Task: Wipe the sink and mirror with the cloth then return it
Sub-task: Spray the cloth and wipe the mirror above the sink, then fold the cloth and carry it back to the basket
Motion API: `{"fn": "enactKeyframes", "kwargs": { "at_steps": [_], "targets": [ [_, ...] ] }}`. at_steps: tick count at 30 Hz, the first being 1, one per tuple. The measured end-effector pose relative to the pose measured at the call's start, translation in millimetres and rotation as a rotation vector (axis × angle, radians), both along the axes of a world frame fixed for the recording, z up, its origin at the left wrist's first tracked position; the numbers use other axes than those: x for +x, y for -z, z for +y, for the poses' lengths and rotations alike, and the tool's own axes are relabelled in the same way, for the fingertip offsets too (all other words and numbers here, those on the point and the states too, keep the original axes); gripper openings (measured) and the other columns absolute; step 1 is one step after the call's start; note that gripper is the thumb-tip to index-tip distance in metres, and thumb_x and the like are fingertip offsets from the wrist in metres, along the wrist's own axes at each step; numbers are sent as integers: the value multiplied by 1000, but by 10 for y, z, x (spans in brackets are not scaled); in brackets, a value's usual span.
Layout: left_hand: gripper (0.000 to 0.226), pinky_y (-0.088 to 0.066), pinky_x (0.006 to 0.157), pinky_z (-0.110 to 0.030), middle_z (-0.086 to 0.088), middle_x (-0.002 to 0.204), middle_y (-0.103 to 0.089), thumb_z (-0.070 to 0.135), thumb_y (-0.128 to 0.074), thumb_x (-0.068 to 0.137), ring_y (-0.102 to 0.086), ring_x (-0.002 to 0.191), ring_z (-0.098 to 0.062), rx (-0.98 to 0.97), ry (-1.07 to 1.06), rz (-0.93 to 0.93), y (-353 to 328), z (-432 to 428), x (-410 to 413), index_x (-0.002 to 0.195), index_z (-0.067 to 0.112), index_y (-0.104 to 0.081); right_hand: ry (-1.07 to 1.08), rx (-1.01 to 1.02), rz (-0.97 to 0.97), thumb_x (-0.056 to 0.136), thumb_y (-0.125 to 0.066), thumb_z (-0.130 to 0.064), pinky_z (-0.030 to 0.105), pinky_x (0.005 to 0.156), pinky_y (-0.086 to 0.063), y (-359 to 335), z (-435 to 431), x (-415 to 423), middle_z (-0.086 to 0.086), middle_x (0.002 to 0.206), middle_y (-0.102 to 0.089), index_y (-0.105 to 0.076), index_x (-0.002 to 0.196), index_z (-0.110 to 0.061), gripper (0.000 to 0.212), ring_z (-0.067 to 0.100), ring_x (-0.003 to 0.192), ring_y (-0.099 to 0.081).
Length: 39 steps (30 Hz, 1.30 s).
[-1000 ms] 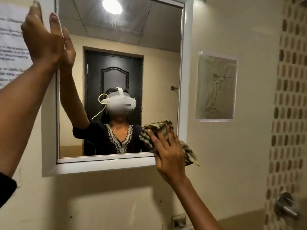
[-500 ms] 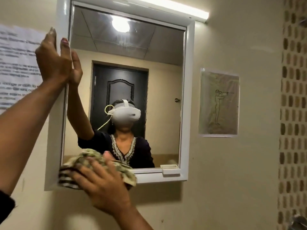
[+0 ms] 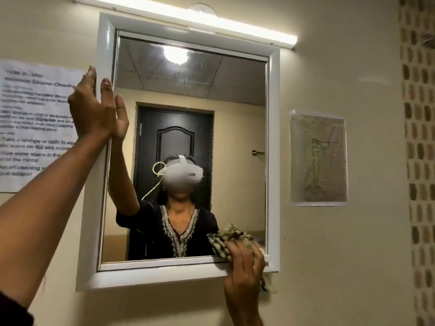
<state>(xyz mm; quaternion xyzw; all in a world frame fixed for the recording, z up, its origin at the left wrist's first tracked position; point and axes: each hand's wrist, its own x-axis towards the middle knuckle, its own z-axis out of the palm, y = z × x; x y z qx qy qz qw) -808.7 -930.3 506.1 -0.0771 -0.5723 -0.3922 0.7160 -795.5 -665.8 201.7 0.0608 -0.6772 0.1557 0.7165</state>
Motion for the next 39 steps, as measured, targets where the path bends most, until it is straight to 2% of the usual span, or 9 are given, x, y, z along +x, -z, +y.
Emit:
{"fn": "enactKeyframes", "kwargs": {
  "at_steps": [7, 10, 12, 15, 19, 25, 28, 33, 39],
  "targets": [
    [58, -22, 93, 4, -10, 144, -48, 44, -33, 93, -45, 133, -16, 2, 43, 1, -13, -1, -10, 138, 8, -43, -191, -311, 99, 99, -38, -29, 43, 91, -46, -683, 327, 184, 21, 109, -67, -66, 106, -2, 39, 34, 105, -50],
    [62, -21, 89, 10, -8, 143, -49, 48, -32, 91, -45, 132, -13, 16, 71, -6, -24, -14, -39, 137, 9, -44, -231, -321, -25, 91, -55, -3, 28, 100, -37, -733, 517, 127, 19, 123, -60, -65, 112, -3, 24, 36, 112, -48],
    [63, -25, 96, 5, -7, 144, -48, 50, -32, 90, -44, 133, -12, 15, 97, -1, -49, -41, -94, 138, 9, -44, -248, -294, -73, 86, -60, 4, 16, 100, -31, -491, 595, 90, 17, 123, -58, -65, 112, -5, 28, 31, 112, -46],
    [63, -19, 107, -4, -7, 154, -30, 49, -29, 94, -30, 141, -12, 8, 143, -71, -89, -61, -251, 145, 11, -29, -307, -490, -82, 85, -61, 4, 34, 94, -42, 52, 558, 143, 20, 118, -57, -64, 108, -1, 23, 36, 109, -52],
    [65, -4, 119, -17, 2, 160, 0, 54, -22, 95, -3, 147, -9, -39, 107, -269, -35, -54, -323, 149, 24, -1, -444, -827, -94, 85, -62, 5, 15, 87, -35, 333, 243, 260, 24, 114, -49, -59, 103, 7, 19, 39, 103, -56],
    [51, -24, 118, -33, -10, 151, -30, 38, -36, 96, -27, 141, -14, -61, 232, -57, 508, -25, 142, 142, 16, -33, -581, -499, -401, 85, -59, 0, 19, 97, -44, 307, -535, 535, 7, 119, -44, -59, 108, -7, 24, 20, 107, -53],
    [29, -36, 104, -16, 8, 123, -54, 30, -43, 94, -45, 122, 2, -147, 417, 16, 1257, 281, 730, 119, 29, -58, -662, -152, -625, 84, -55, -1, 25, 101, -44, 305, -636, 823, 4, 121, -44, -60, 107, -12, 26, 15, 110, -49],
    [17, -45, 82, -18, 1, 98, -68, 32, -51, 90, -62, 101, -28, -66, 884, -517, 2719, 808, 1335, 90, 25, -66, -646, -174, -534, 86, -59, -6, 16, 102, -41, 283, -395, 1382, -5, 119, -41, -61, 111, -17, 27, 9, 116, -48],
    [38, -50, 79, -38, -5, 93, -71, 49, -58, 76, -66, 83, -23, -220, 1558, -1037, 3040, 1618, 1714, 97, 19, -67, -524, -299, -412, 86, -60, -1, -3, 95, -31, 128, 160, 2080, 3, 124, -42, -61, 115, -10, 30, -2, 112, -45]
  ]
}}
